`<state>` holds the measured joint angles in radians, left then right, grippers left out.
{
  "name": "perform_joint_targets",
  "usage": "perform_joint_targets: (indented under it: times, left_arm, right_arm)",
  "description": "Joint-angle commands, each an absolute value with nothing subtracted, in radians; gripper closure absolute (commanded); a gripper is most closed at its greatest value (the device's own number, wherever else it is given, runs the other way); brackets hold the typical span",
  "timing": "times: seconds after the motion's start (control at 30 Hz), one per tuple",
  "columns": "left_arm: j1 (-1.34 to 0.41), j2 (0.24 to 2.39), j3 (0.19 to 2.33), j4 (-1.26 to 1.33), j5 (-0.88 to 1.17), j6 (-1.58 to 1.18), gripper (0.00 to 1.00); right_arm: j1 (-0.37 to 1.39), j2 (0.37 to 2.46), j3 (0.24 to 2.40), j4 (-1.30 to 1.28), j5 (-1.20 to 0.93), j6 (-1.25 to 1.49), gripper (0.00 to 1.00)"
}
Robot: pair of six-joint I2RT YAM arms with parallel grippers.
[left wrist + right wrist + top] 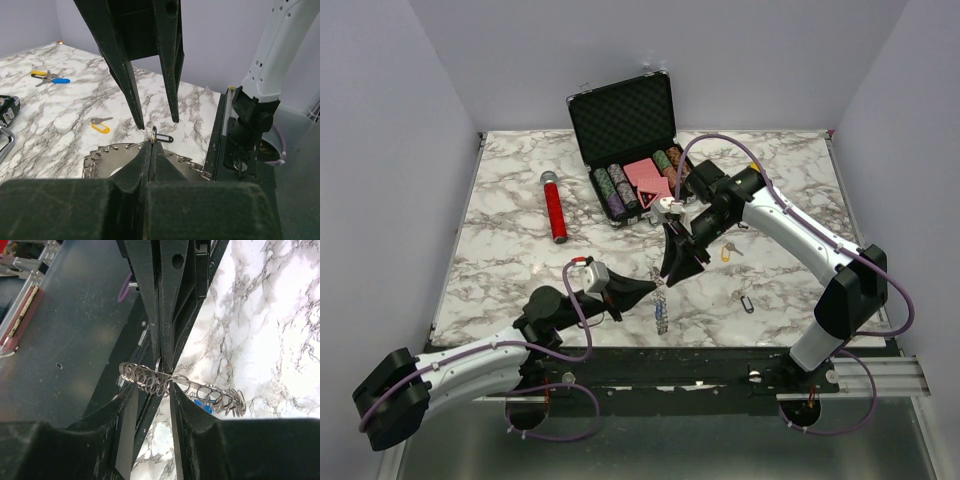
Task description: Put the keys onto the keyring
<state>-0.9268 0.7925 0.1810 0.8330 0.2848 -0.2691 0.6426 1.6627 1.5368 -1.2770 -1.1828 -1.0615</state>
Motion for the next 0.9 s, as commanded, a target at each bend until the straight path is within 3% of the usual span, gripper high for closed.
perform_joint_targets:
  times: [0.0,0.63,0.87]
  left_arm:
    - [-0.925,0.798,0.153,1.012,0.238,-0.362,1.00]
    - [-0.923,0.899,0.104,1.255,0.158,-0.494,1.00]
    - [-0.923,0.907,0.110,1.246,0.158,-0.489,1.00]
  right_arm:
    - [0.649,1.672,1.548,-1.246,-1.262,-1.029,0.60]
    - [0.647,1.680,1.517,-1.223,-1.318,-1.009,0.64]
    - [0.650,1.686,1.514,-1.207,-1.322,-0.993,0.73]
